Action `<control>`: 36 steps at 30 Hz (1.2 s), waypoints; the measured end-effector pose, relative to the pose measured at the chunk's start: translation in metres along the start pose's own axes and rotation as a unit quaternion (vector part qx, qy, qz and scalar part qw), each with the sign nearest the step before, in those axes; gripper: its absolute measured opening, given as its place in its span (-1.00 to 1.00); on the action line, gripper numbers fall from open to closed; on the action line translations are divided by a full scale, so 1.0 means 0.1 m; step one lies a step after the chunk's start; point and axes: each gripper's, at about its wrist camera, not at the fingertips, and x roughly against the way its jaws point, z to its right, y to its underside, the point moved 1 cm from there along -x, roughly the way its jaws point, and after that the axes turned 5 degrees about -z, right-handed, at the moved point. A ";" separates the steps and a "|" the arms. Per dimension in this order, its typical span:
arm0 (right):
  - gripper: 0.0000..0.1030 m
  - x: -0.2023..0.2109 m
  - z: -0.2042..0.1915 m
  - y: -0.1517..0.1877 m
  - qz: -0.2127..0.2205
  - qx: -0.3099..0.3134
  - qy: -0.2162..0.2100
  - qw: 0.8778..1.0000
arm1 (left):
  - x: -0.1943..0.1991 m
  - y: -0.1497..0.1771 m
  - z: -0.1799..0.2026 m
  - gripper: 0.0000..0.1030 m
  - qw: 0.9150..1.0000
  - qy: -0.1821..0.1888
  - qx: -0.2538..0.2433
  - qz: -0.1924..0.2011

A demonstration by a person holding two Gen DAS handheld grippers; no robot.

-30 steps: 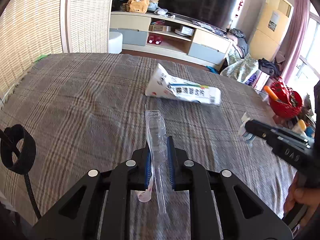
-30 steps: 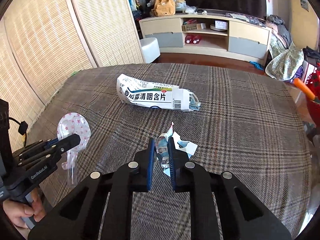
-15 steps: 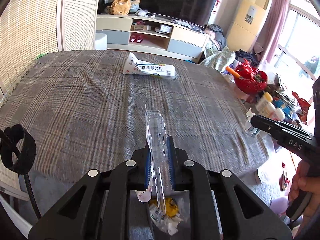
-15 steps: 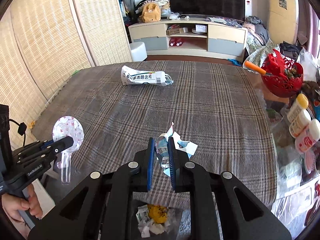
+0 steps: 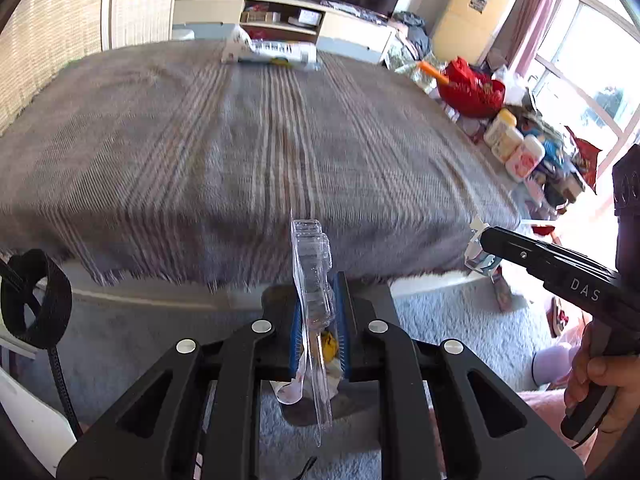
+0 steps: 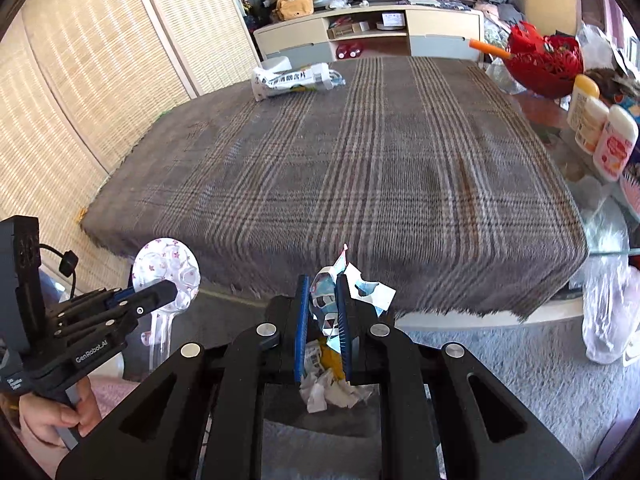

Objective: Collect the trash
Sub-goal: 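Lower the plastic tray into the bin with the left gripper while the right gripper lowers the wrapper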

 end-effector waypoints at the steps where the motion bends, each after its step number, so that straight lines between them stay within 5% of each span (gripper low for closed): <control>1: -0.71 -0.05 0.02 0.08 -0.004 -0.005 -0.002 1.000 | -0.06 0.07 0.01 -0.74 1.000 0.000 -0.003 -0.007; 12: -0.70 -0.67 0.13 0.52 -0.043 -0.038 -0.003 0.998 | -0.87 0.63 0.12 -0.74 0.994 0.009 -0.033 -0.104; 29: -0.64 -0.97 0.09 0.53 -0.079 -0.049 -0.017 0.995 | -1.06 0.62 0.18 -0.70 0.992 0.004 -0.039 -0.120; 31: -0.59 -0.98 0.09 0.52 -0.082 -0.050 -0.013 0.995 | -1.06 0.61 0.17 -0.59 0.992 0.004 -0.038 -0.121; 33: -0.23 -1.00 0.11 0.50 -0.083 -0.053 -0.010 0.995 | -1.06 0.60 0.19 -0.25 0.992 0.003 -0.038 -0.119; 36: -0.06 -0.98 0.11 0.49 -0.078 -0.053 -0.003 0.996 | -1.04 0.60 0.19 -0.07 0.992 -0.001 -0.044 -0.116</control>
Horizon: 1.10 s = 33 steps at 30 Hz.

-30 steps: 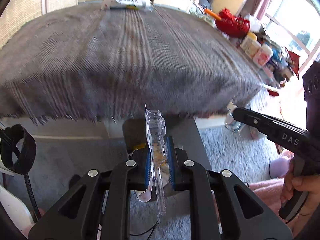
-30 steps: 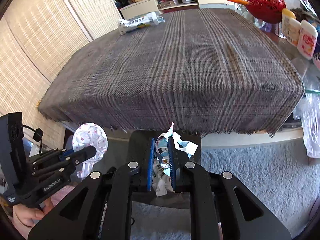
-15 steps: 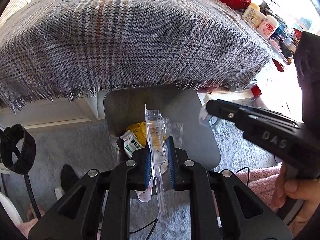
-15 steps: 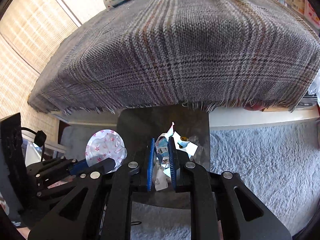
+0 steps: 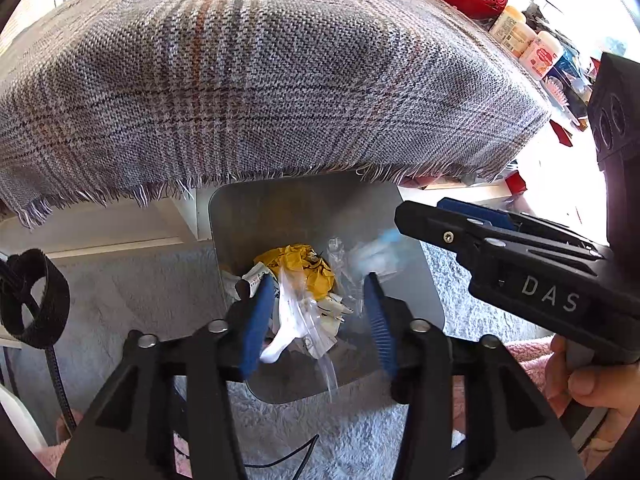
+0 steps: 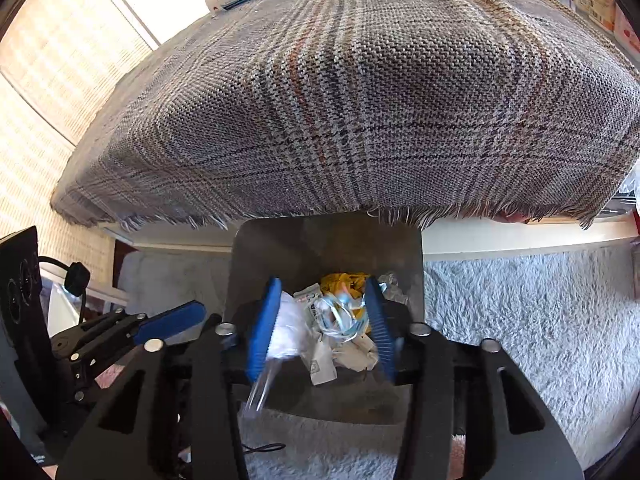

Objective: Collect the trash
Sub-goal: 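Lower the plastic tray into the bin with the left gripper while the right gripper lowers the wrapper, then move both open grippers back over the table toward the white medicine box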

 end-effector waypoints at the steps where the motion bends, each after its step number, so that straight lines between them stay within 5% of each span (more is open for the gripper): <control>1: -0.05 0.01 0.00 0.00 0.002 -0.002 0.001 1.000 | 0.00 0.00 0.00 -0.04 1.000 -0.001 -0.001 0.001; 9: 0.75 0.11 0.12 -0.03 0.019 -0.016 0.028 0.999 | 0.10 0.01 -0.02 0.58 1.000 -0.011 -0.005 0.009; 12: 0.87 0.13 0.11 -0.04 0.018 -0.011 0.025 0.999 | 0.16 -0.01 -0.03 0.79 1.000 -0.016 -0.005 0.015; 20: 0.90 0.59 0.06 -0.21 0.068 -0.021 -0.027 0.997 | 0.54 -0.17 0.02 0.84 0.999 -0.018 -0.009 0.047; 27: 0.93 1.03 0.03 -0.47 0.106 -0.015 0.004 0.994 | 0.95 -0.38 -0.05 0.84 0.997 -0.012 0.019 0.073; 33: 0.93 1.20 0.03 -0.84 0.115 0.010 0.036 0.993 | 1.25 -0.66 -0.30 0.84 0.993 -0.055 0.022 0.098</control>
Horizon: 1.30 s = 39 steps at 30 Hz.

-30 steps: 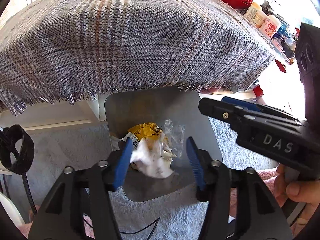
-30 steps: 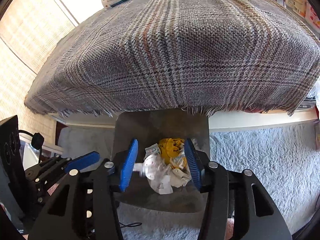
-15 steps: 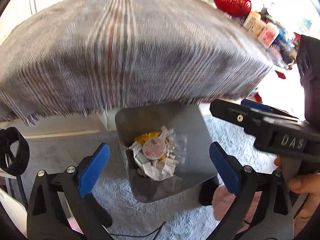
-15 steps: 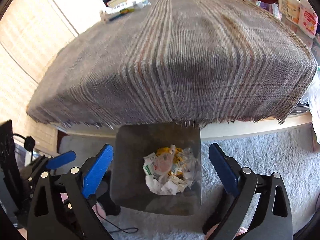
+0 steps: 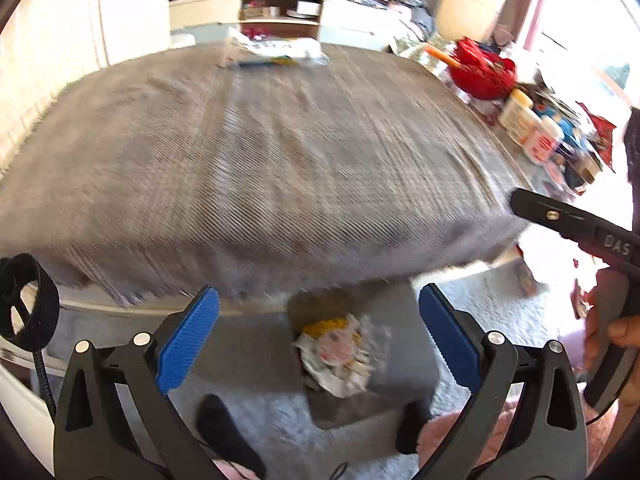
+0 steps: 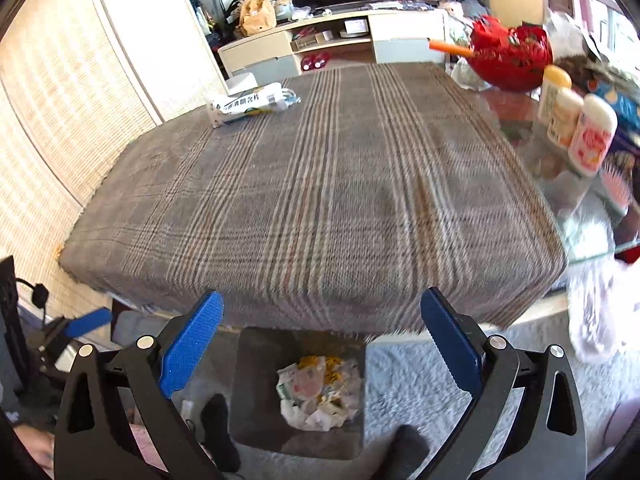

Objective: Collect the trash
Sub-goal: 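Move both open grippers back over the table toward the white medicine box, then grasp the white medicine box with the left gripper while the right gripper grasps the white cable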

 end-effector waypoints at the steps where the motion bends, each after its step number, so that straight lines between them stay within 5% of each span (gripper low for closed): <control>1: 0.93 0.01 0.02 -0.09 0.003 -0.001 0.001 1.000 | 0.01 -0.07 -0.05 0.84 1.000 -0.004 0.003 0.001; 10: 0.93 -0.18 0.01 -1.08 0.032 0.026 0.015 0.999 | 0.16 -1.17 -0.54 0.84 0.997 -0.042 0.032 0.056; 20: 0.88 -0.99 -0.14 -2.04 0.026 0.045 -0.002 0.999 | -0.36 -2.30 -0.81 0.84 0.993 -0.092 0.030 0.070; 32: -0.27 -2.02 -0.14 -2.60 -0.024 0.021 -0.068 0.997 | -1.22 -2.99 -1.06 0.84 0.991 -0.117 0.024 0.056; 39: -0.30 -2.24 -0.31 -2.71 -0.028 0.045 -0.068 0.996 | -1.40 -3.14 -1.14 0.83 0.991 -0.121 0.026 0.057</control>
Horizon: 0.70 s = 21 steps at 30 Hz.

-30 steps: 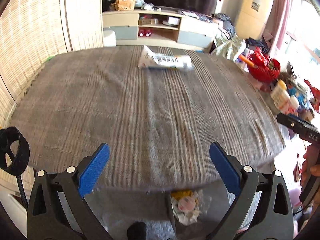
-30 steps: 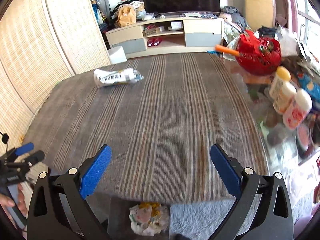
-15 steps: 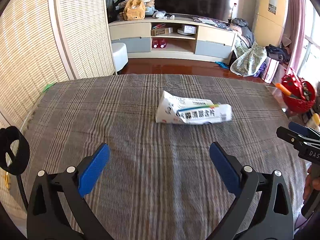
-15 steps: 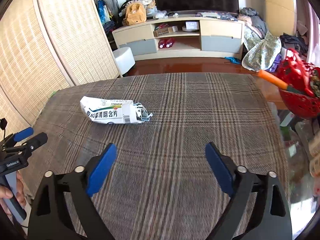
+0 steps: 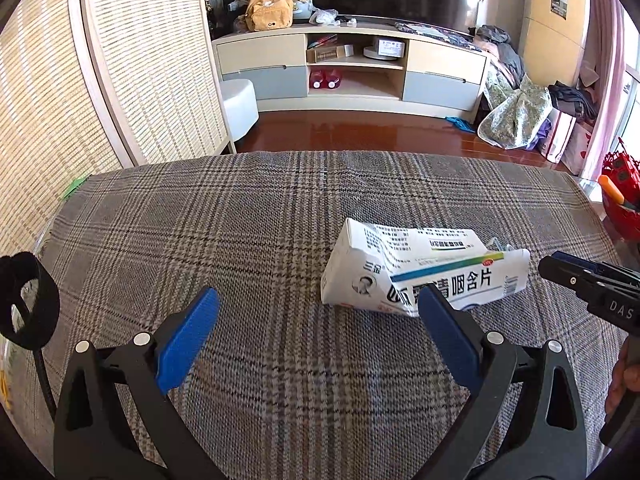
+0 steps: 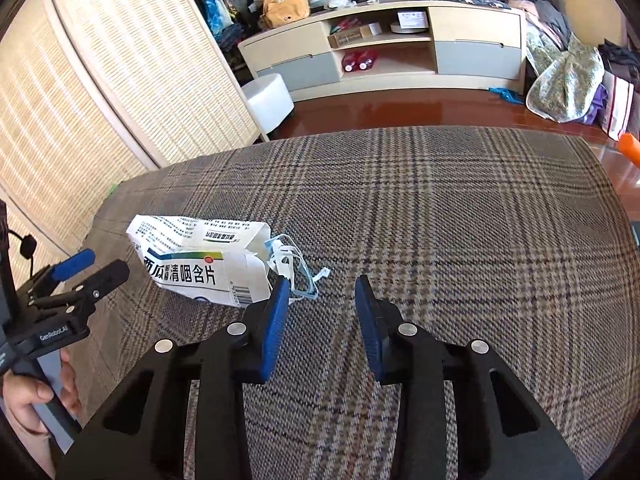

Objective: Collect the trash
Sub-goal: 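Grasp the white medicine box with the left gripper while the right gripper grasps the white cable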

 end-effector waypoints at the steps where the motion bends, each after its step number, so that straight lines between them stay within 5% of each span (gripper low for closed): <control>1: -0.30 -0.02 -0.01 -0.02 0.000 0.003 0.005 1.000 | -0.01 -0.01 0.00 0.83 1.000 0.001 0.001 0.001; 7: -0.37 -0.16 -0.07 -0.04 -0.015 0.014 0.018 1.000 | -0.16 -0.07 0.03 0.83 1.000 0.000 -0.001 -0.006; 16: -0.85 -0.28 -0.18 -0.03 -0.026 0.043 0.021 0.999 | -0.36 -0.11 0.07 0.66 1.000 0.021 0.000 -0.018; 21: -0.94 -0.33 -0.19 0.02 -0.029 0.054 0.037 0.997 | -0.34 -0.14 0.13 0.27 0.999 0.041 -0.012 -0.014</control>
